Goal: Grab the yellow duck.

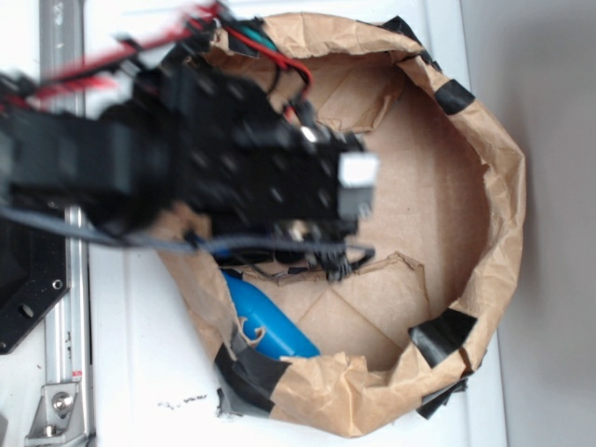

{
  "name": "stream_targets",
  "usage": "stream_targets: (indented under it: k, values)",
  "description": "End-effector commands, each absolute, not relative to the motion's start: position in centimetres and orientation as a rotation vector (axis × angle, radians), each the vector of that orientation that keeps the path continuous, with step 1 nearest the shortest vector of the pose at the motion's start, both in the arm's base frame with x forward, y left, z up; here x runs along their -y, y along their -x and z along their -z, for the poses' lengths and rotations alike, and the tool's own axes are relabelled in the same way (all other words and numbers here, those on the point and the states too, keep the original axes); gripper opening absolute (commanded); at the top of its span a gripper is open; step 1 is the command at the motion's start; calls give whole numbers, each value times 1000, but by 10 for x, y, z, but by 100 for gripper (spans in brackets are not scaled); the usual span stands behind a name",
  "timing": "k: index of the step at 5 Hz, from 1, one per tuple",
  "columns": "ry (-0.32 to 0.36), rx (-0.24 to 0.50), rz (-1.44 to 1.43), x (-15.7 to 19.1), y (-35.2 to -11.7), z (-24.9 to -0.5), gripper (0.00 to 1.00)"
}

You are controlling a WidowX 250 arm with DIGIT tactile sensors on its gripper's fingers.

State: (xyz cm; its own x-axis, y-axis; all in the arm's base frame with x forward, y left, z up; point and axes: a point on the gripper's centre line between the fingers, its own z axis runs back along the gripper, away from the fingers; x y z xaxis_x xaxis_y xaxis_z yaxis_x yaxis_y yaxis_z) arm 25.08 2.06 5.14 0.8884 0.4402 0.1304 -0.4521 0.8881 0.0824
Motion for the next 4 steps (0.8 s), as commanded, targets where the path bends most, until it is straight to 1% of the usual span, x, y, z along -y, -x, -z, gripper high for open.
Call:
stream_targets:
  k: [1, 2, 4]
  values:
    - [-77, 178, -461, -66, -252, -64, 100]
    - [-86, 160, -457, -66, -260, -56, 100]
    - [-102, 141, -414, -51, -279, -48, 100]
